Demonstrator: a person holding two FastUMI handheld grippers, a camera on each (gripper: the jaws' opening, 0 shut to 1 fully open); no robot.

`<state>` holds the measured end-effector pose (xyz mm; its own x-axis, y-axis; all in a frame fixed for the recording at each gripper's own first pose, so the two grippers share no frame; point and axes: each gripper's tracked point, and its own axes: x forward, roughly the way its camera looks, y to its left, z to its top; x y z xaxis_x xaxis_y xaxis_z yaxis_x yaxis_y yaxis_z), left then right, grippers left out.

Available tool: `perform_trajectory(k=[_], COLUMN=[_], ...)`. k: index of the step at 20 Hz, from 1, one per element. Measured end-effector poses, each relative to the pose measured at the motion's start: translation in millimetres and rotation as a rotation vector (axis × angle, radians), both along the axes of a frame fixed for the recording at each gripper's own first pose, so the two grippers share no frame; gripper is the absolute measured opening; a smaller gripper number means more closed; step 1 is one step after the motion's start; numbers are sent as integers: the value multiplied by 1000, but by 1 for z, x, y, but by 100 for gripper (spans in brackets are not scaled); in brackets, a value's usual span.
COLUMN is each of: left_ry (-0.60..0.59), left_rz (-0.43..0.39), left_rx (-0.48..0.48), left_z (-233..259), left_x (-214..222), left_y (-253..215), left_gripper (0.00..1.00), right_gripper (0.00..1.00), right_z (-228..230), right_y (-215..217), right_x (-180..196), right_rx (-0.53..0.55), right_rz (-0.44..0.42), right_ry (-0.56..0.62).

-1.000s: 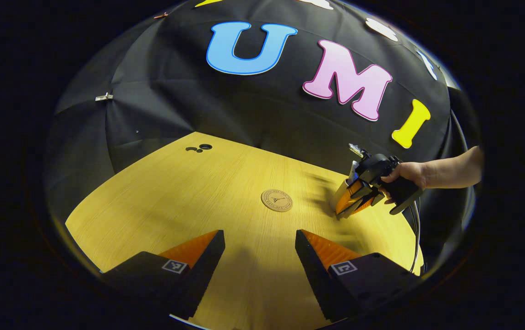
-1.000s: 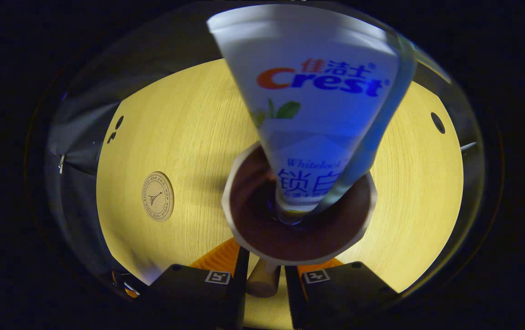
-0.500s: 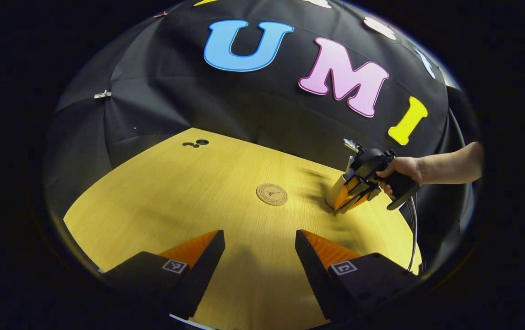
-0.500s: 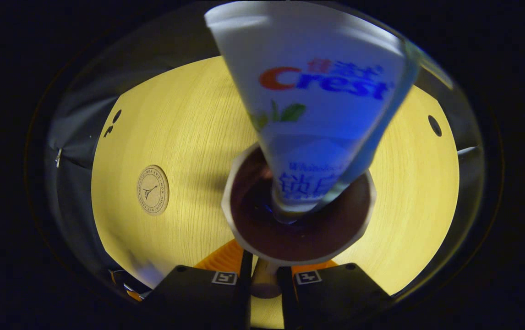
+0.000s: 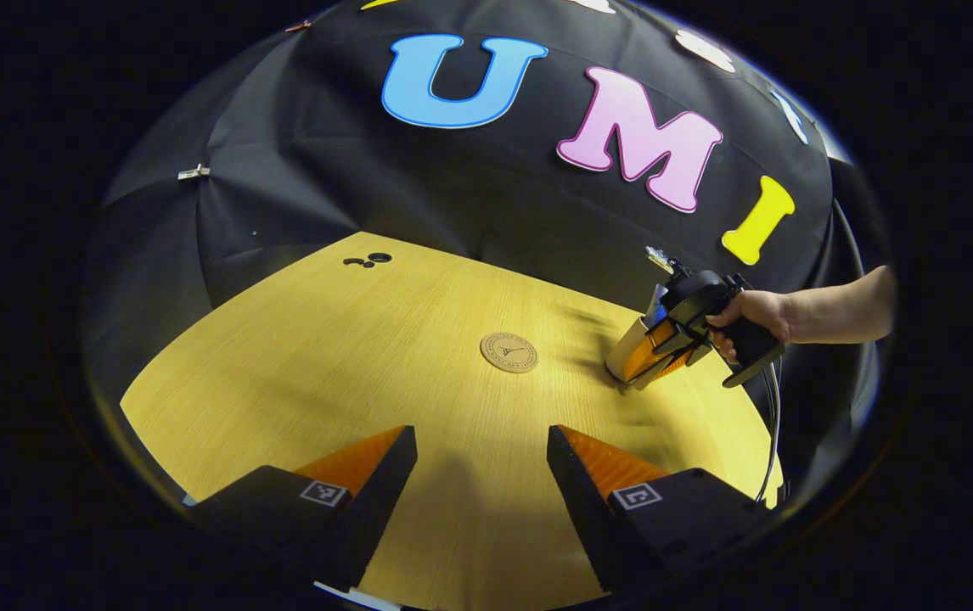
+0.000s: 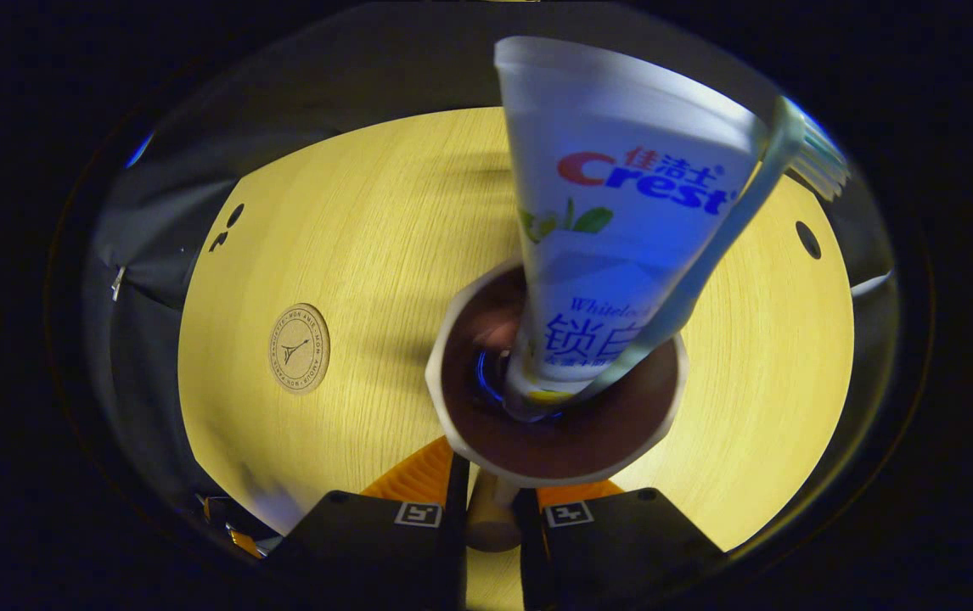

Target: Put the toothbrush and toothpaste on the desktop into the cup, then pick up the cup and place it on the coaster on the desktop.

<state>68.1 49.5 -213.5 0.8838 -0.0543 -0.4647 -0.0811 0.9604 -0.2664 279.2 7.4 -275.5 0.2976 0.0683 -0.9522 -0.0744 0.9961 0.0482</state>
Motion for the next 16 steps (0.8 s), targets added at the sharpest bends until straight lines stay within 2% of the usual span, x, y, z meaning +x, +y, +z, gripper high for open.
perform_trajectory(k=[6, 16], left_ry=[10, 28], left_rz=[0, 19], left_rx=[-4, -15], left_z=[-7, -11], left_x=[-8, -24], left_y=[-1, 15], left_gripper=[98, 98], right_gripper=[29, 28], right_z=[19, 19], right_y=[25, 106], right_x=[3, 2], right_rx=[-4, 26], right_rz=[73, 181], right_ry=[-53, -46])
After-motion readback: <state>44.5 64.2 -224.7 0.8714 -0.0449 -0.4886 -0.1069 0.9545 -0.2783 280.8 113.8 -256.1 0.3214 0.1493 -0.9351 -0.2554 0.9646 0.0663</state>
